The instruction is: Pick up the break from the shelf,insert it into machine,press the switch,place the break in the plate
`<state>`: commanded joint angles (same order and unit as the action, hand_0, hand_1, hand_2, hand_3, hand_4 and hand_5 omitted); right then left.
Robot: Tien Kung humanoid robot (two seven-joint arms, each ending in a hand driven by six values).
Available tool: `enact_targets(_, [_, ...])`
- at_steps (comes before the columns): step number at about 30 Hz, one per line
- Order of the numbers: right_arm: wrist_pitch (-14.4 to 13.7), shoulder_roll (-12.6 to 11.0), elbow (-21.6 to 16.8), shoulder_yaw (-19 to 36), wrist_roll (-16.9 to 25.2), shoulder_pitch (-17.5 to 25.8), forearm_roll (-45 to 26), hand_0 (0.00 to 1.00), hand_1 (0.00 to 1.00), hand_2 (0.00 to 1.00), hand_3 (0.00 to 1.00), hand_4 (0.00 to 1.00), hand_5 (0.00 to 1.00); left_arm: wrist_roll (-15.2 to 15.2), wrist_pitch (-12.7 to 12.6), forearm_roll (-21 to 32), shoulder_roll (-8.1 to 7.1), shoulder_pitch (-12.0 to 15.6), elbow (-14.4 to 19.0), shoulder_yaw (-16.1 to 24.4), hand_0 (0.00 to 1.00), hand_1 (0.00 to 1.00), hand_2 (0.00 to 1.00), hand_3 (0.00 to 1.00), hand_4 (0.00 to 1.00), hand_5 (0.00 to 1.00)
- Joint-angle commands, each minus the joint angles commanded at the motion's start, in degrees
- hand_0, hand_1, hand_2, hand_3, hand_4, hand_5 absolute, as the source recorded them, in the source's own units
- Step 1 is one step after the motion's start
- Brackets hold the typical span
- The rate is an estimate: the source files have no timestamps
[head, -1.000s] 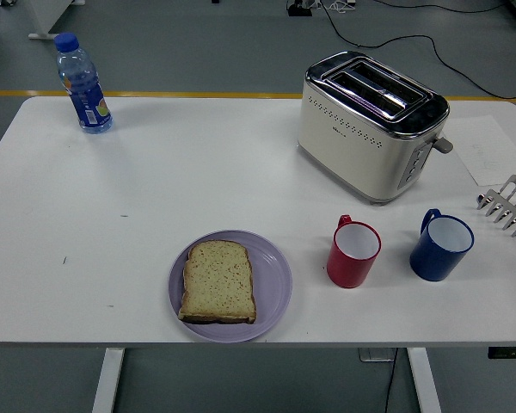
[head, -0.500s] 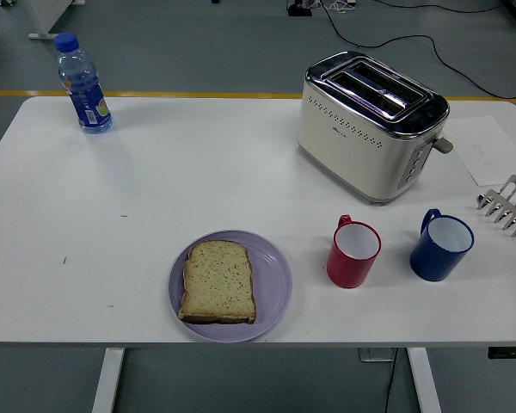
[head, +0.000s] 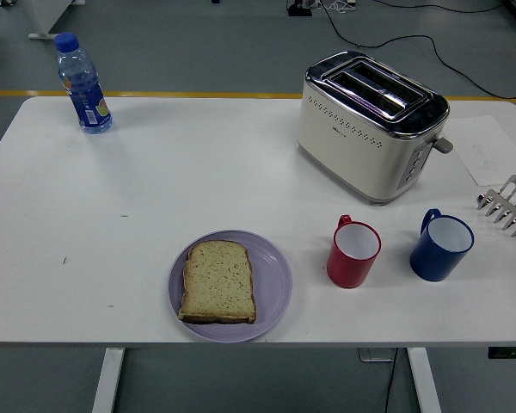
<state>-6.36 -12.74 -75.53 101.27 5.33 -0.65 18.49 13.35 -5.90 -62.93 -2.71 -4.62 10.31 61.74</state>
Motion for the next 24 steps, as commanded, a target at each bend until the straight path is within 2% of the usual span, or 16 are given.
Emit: enact_targets(24, [-0.1,0.2,0.1,-0.3,0.1,0.3,0.2,0.703,0.636,0.649,0.593,0.452,0.35,0.2,0.0,-1.1,0.06,0.2,0.0,0.5,0.688,0.696,0.688,0.563,0.28,0.834])
